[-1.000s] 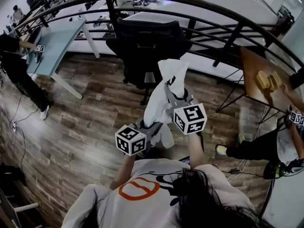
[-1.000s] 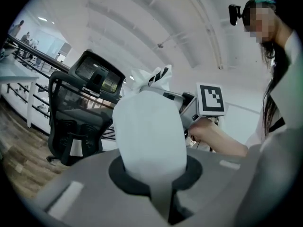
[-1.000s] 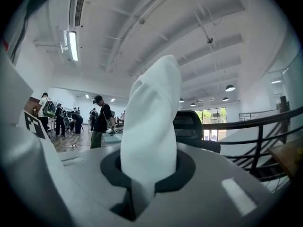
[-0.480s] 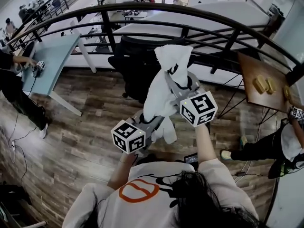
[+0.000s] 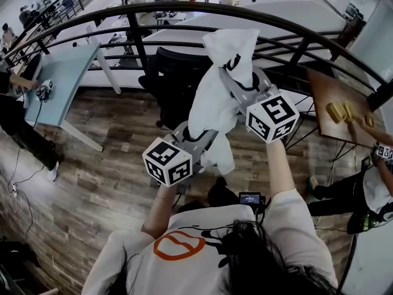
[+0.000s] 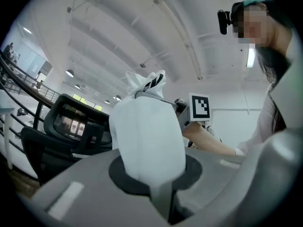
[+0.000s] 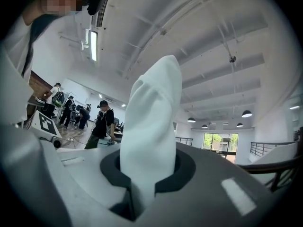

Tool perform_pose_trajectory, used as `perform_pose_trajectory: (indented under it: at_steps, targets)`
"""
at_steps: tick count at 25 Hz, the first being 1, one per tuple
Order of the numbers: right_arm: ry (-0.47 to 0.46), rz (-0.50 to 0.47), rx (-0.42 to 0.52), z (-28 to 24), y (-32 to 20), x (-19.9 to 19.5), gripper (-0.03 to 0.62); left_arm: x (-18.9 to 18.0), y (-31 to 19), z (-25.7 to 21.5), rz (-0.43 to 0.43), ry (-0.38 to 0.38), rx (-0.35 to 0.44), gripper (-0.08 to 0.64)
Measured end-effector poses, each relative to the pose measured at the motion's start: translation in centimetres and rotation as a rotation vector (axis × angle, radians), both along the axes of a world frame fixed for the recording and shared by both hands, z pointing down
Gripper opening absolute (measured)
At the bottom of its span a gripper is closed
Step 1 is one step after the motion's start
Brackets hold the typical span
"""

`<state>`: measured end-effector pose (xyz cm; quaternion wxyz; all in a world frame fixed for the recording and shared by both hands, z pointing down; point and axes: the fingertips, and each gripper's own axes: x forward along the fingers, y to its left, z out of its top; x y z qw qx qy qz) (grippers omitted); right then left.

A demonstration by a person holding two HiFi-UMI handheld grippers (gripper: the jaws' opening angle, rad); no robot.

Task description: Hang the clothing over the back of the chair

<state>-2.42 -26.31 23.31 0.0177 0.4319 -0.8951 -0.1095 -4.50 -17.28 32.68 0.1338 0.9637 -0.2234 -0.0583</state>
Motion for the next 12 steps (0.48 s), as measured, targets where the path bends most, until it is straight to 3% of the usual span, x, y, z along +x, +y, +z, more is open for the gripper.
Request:
perform_pose_trajectory:
  at_steps: [5, 12]
  targets:
    - [0.009, -0.037, 0.010, -0.3, -2.1, 1.4, 0.080, 1.7, -1.2, -0.9, -0.005, 0.025, 0.030, 0.155]
    - [0.040, -0.200, 0.040, -4.3, -9.2, -1.4, 0.081, 0.6, -7.5, -5.4, -0.105, 0.068, 0.082, 0.155]
